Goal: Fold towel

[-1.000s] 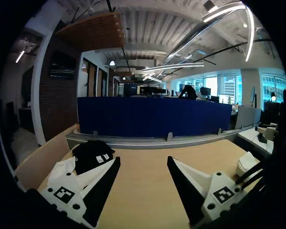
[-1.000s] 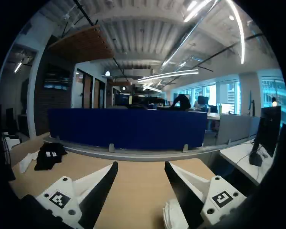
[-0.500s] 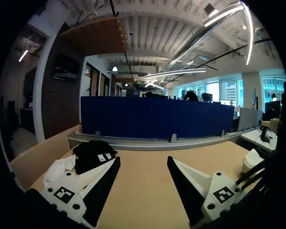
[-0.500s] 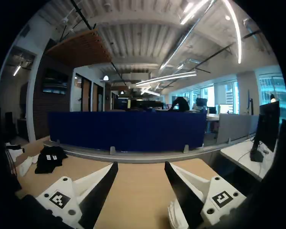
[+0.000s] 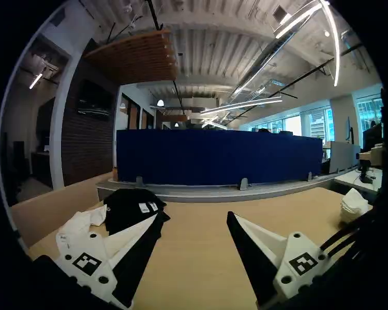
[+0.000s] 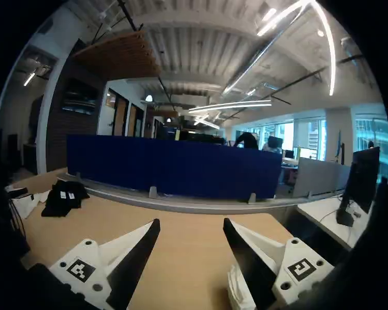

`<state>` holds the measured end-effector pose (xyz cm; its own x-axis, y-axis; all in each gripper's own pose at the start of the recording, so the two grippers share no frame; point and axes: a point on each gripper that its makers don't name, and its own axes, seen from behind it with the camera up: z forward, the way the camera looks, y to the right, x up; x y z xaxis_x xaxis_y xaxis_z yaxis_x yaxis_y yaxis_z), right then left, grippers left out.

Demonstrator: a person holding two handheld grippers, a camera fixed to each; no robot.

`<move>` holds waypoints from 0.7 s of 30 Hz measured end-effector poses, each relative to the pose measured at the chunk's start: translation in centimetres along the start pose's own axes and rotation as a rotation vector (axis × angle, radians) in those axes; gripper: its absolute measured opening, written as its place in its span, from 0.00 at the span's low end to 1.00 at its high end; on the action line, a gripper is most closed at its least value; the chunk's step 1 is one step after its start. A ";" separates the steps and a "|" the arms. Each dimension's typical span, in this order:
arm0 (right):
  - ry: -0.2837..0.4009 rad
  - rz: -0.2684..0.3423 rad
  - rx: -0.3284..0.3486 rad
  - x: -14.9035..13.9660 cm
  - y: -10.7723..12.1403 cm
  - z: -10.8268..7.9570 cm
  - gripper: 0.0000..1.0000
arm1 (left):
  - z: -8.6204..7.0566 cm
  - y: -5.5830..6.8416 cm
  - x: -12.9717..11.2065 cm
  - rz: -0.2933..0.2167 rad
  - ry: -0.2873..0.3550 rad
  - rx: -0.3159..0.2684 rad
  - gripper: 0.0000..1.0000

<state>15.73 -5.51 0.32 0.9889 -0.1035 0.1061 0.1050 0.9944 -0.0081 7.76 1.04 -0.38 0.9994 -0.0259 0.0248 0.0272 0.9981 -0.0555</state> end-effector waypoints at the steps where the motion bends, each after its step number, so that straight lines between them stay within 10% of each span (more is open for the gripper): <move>1: 0.000 -0.004 0.003 -0.2 -0.2 0.0 0.95 | 0.0 -0.1 -0.4 0.001 0.005 0.003 0.91; 21: 0.005 -0.027 0.030 -3.6 -3.1 0.6 0.95 | 0.5 -1.8 -6.7 -0.033 0.048 0.038 0.91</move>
<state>11.79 -8.19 0.58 0.9863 -0.1308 0.1005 0.1290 0.9913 0.0246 1.00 -0.60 0.02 0.9980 -0.0602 -0.0215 0.0598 0.9981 -0.0172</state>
